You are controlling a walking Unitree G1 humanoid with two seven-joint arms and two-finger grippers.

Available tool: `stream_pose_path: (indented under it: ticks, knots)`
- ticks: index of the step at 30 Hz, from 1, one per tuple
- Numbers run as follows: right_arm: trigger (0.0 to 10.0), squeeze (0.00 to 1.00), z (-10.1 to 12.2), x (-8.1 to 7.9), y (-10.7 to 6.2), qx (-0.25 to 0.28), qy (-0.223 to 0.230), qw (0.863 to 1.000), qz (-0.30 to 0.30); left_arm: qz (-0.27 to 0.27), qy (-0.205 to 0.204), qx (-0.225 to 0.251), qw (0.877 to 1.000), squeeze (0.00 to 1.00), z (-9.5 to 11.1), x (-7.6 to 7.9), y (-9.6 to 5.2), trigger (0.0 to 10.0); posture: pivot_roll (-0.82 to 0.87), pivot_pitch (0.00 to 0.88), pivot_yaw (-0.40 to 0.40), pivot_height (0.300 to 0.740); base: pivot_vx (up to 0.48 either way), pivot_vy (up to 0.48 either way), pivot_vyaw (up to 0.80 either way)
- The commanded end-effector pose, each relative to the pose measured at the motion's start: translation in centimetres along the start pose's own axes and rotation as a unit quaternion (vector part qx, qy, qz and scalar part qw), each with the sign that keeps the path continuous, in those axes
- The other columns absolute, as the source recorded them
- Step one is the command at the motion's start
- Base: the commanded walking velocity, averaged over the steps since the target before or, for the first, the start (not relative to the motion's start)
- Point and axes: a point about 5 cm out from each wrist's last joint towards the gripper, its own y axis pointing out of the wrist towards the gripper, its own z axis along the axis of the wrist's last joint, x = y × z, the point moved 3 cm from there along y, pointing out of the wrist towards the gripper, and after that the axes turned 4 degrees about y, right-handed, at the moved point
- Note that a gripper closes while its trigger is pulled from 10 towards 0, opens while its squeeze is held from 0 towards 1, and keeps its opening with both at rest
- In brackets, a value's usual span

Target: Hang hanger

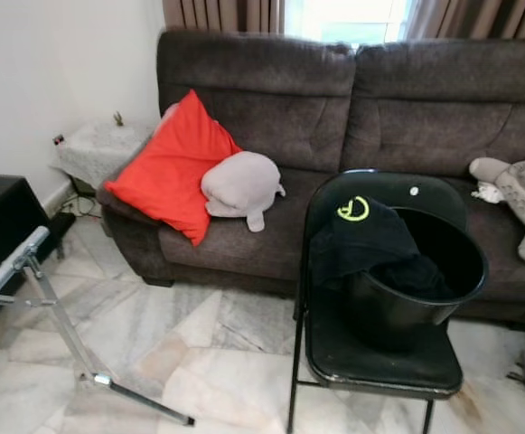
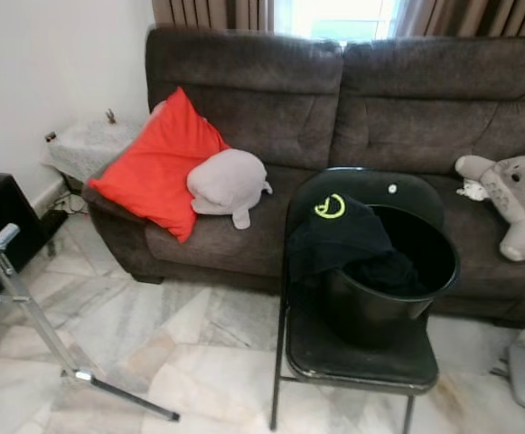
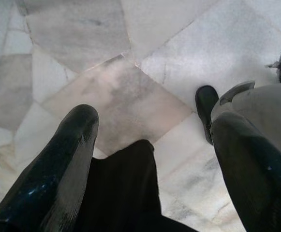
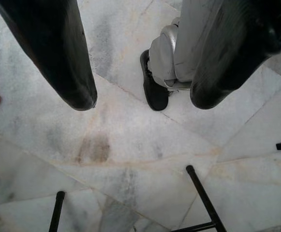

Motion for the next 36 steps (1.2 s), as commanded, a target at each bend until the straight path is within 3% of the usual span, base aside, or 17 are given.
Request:
stream_pose_path:
  ticks: [1,16,30,36]
  knots:
    - [10.0,0.00,0.3,-0.1,0.0,0.008,0.010,1.000,0.000,0.004,-0.003,-0.011,1.000,0.00,-0.6,-0.5,-0.2,10.0,0.10,0.000,0.048,0.740,0.000,0.000,0.00]
    - [10.0,0.00,0.4,0.0,0.0,0.008,0.008,1.000,-0.001,0.002,-0.007,-0.004,1.000,0.00,0.9,0.2,0.3,10.0,0.10,0.000,0.041,0.740,0.000,-0.275,0.00]
    - [10.0,0.00,0.4,0.0,0.0,0.009,0.007,1.000,-0.002,0.002,-0.009,-0.009,1.000,0.00,-0.1,0.5,0.2,10.0,0.11,0.000,0.042,0.740,0.000,-0.276,0.00]
    - [10.0,0.00,0.4,0.0,0.0,0.009,0.008,1.000,-0.003,0.007,-0.014,-0.008,1.000,0.00,-0.1,0.4,0.1,10.0,0.10,0.000,0.043,0.740,0.000,0.000,0.00]
